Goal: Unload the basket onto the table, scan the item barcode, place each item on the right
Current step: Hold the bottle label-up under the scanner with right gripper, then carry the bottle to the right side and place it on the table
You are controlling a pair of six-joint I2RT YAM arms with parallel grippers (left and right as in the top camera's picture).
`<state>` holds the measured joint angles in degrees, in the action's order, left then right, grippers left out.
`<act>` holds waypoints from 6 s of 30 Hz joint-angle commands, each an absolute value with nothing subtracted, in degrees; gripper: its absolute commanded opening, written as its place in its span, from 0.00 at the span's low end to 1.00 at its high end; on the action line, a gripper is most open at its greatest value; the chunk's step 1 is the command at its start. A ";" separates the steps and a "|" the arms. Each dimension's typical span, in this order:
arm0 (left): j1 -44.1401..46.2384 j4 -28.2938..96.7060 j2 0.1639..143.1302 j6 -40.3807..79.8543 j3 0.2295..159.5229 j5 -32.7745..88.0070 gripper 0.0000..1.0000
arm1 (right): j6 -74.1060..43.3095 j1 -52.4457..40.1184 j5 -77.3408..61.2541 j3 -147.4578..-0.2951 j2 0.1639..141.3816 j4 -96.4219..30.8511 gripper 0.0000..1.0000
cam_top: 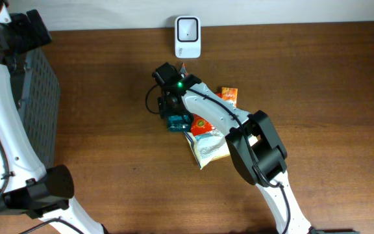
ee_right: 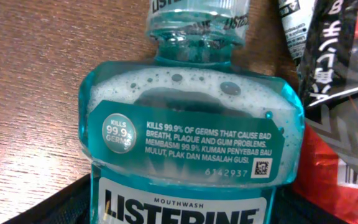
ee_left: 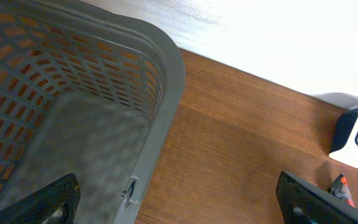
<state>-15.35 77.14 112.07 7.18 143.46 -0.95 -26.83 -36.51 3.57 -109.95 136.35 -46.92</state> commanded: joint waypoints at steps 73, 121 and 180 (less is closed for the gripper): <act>-15.55 77.21 111.61 7.70 143.50 -0.60 0.99 | -12.23 -26.26 16.19 -129.45 144.38 -11.33 0.52; -15.55 77.21 111.61 7.70 143.50 -0.60 0.99 | -34.22 36.60 13.74 -113.62 131.00 -55.61 0.53; -15.55 77.21 111.61 7.70 143.50 -0.60 0.99 | -26.83 43.88 -1.45 -111.92 131.94 -70.74 0.04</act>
<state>-15.35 77.14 112.07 7.18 143.46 -0.82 -27.00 43.94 -1.80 -114.04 132.68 -72.34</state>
